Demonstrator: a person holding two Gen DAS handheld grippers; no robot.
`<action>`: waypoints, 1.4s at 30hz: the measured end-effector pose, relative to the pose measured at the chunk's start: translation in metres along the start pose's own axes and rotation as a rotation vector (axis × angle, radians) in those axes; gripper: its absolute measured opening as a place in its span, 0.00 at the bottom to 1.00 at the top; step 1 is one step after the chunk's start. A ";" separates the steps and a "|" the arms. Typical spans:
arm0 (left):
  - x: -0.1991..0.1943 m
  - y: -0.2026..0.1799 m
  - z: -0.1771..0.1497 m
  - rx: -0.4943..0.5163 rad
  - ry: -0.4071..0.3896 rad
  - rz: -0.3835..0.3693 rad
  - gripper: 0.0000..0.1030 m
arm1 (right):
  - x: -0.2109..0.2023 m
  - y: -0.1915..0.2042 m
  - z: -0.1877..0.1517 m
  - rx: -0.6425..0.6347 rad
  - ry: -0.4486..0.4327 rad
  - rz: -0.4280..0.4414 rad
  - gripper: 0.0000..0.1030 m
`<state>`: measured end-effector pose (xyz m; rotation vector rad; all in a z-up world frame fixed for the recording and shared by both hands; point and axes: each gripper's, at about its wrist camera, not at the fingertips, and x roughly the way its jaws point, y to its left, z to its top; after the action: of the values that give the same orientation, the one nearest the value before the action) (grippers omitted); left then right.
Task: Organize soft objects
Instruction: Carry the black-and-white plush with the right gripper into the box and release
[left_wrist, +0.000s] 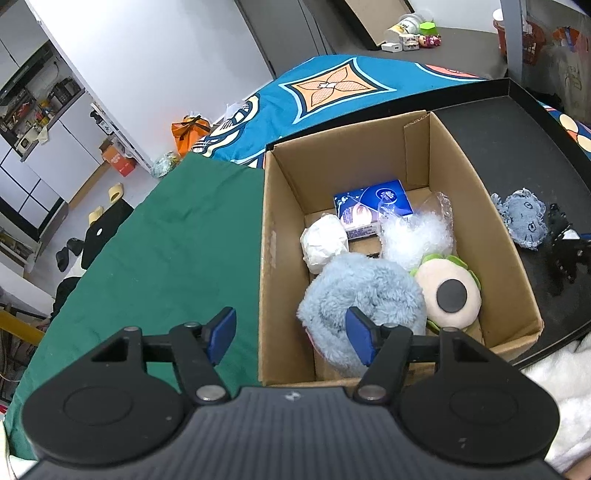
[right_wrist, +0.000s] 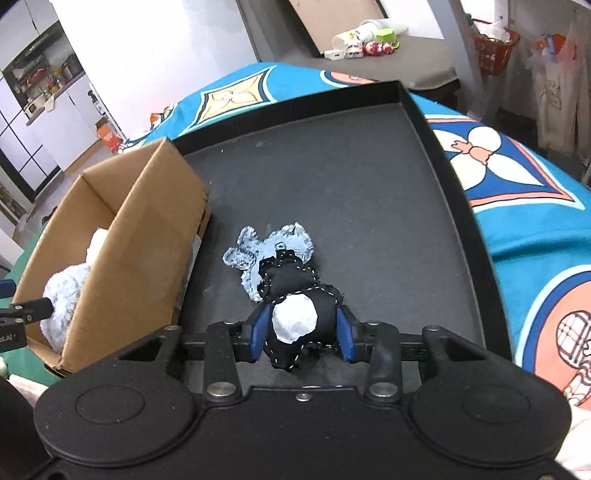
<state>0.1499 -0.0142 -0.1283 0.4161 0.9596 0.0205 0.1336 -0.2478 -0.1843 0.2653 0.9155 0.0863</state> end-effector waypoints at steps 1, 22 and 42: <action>-0.001 0.000 0.000 0.000 -0.002 0.001 0.62 | -0.003 -0.001 0.000 0.000 -0.006 -0.002 0.37; -0.001 0.017 -0.003 -0.093 -0.005 -0.028 0.62 | -0.028 0.019 0.015 -0.031 -0.085 0.002 0.37; -0.005 0.031 -0.008 -0.171 -0.021 -0.060 0.59 | -0.054 0.042 0.042 -0.039 -0.144 0.014 0.37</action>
<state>0.1461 0.0157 -0.1174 0.2300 0.9409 0.0435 0.1356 -0.2256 -0.1075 0.2383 0.7687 0.0967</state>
